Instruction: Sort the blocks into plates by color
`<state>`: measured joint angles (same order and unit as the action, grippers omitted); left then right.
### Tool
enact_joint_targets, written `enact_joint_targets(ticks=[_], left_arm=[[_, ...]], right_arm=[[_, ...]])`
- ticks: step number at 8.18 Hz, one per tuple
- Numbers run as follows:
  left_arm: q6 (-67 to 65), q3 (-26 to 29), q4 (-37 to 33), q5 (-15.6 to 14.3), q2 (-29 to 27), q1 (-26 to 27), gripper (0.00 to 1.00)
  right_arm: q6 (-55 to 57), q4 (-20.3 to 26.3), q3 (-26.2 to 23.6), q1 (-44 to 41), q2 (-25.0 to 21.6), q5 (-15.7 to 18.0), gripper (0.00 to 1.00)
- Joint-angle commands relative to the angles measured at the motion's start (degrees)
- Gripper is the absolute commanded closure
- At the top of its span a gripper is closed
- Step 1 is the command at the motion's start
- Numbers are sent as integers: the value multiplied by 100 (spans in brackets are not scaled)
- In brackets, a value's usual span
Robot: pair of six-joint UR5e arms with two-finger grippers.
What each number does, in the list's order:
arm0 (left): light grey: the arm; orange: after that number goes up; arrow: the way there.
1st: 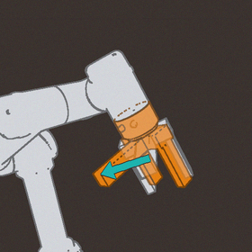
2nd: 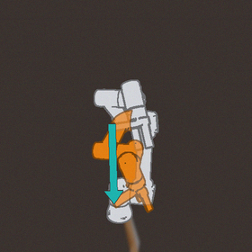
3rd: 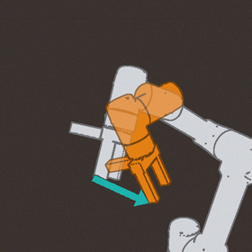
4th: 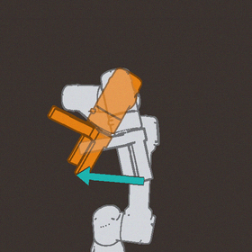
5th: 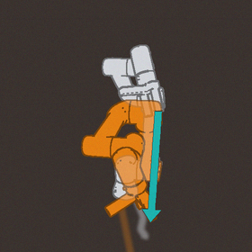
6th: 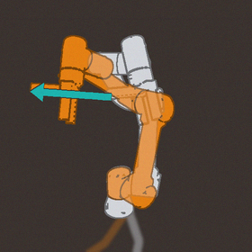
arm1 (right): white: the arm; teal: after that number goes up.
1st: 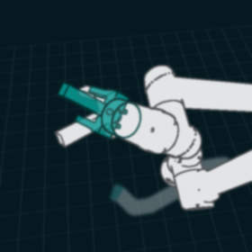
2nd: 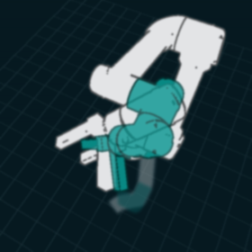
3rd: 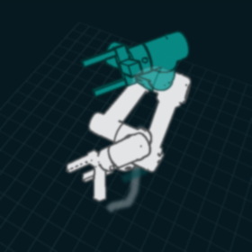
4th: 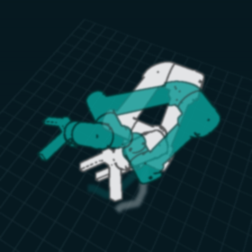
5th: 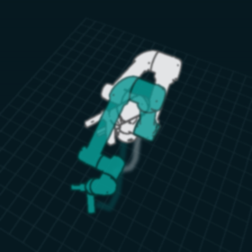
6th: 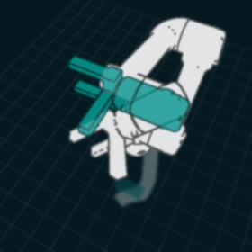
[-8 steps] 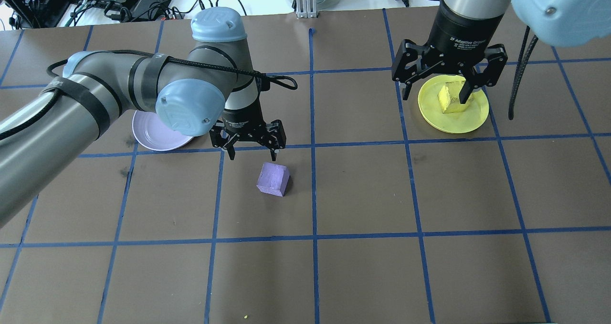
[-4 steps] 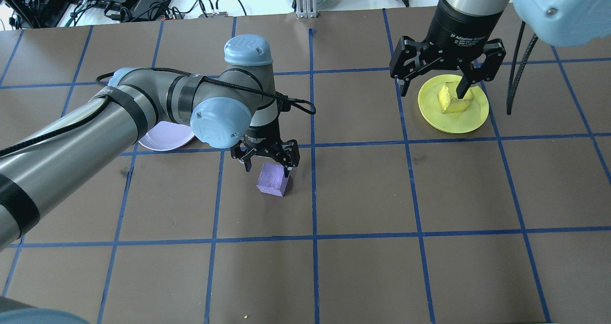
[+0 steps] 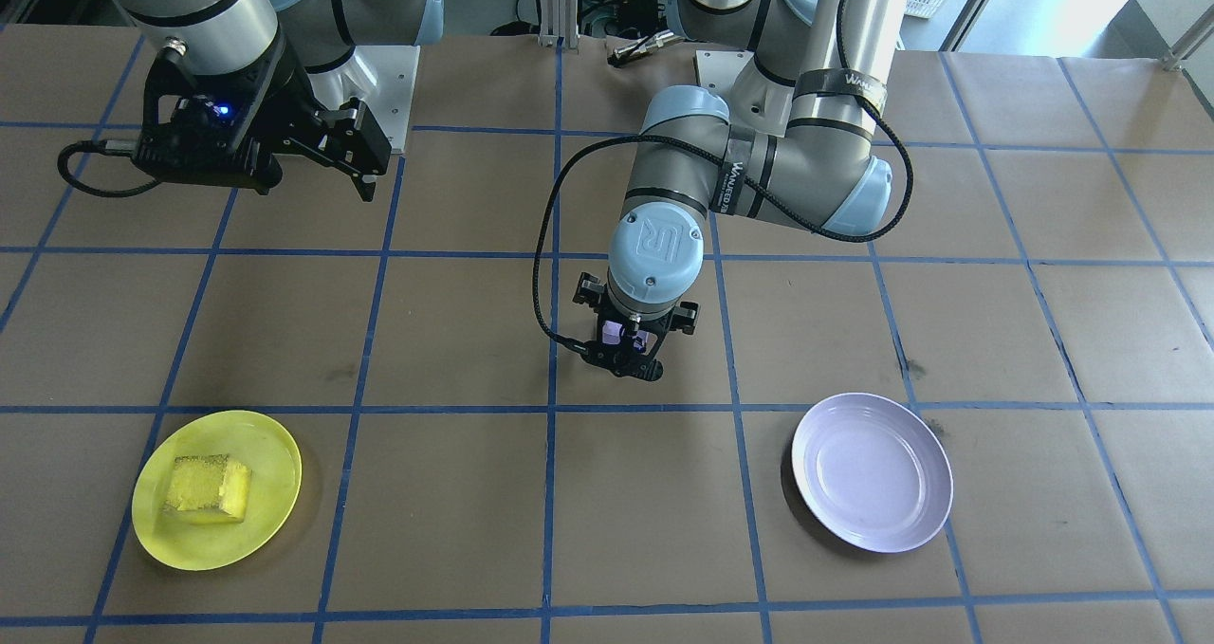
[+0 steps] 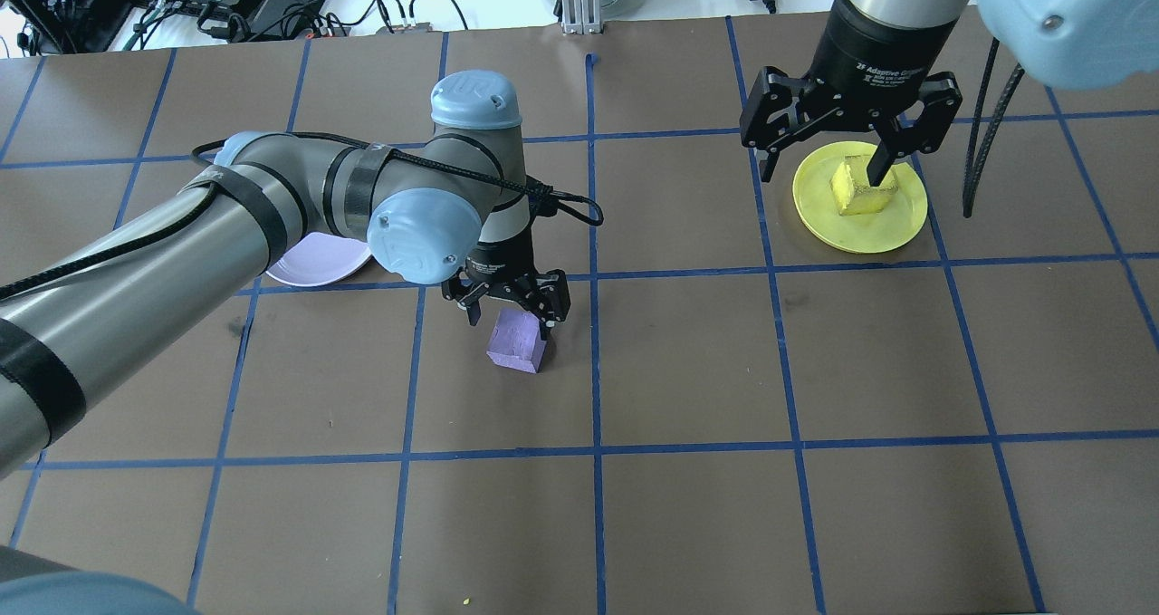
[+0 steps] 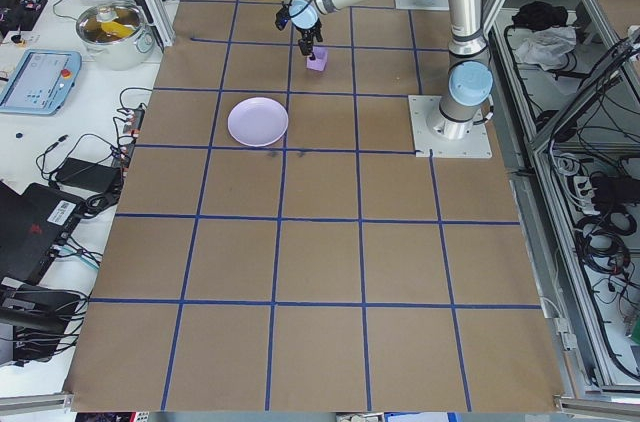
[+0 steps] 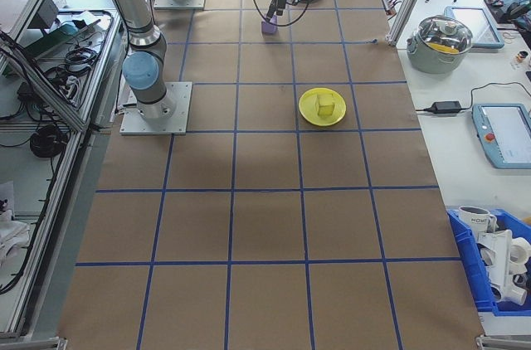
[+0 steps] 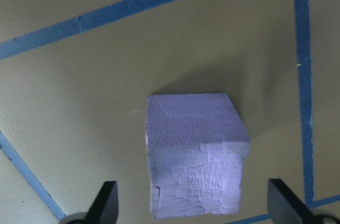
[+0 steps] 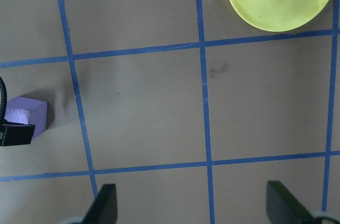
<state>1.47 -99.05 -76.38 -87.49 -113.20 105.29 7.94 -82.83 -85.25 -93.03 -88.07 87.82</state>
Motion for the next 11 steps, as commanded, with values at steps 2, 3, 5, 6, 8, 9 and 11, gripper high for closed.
enact_joint_targets(ticks=[2, 3, 5, 6, 8, 9, 11], left_arm=[[-41, -17, 62, 48, -185, 96, 0], [-50, -26, 88, 48, -238, 114, 0], [-50, -17, 184, 22, -317, 106, 0], [2, -17, 420, 4, -378, 97, 23], [-24, 44, 431, -22, -318, 97, 100], [-15, 53, 327, -40, -187, 97, 100], [46, 323, -314, -442, 199, -183, 100]], right_arm=[[5, 4, -9, -14, -79, -2, 0], [5, 4, -9, -14, -79, -2, 0], [5, 4, -26, -14, -79, -2, 0], [5, 4, -26, -14, -79, -2, 0], [5, 4, -26, -14, -79, 7, 0], [5, -5, -26, -14, -70, 7, 0], [5, -5, -18, -14, -70, 7, 0]])
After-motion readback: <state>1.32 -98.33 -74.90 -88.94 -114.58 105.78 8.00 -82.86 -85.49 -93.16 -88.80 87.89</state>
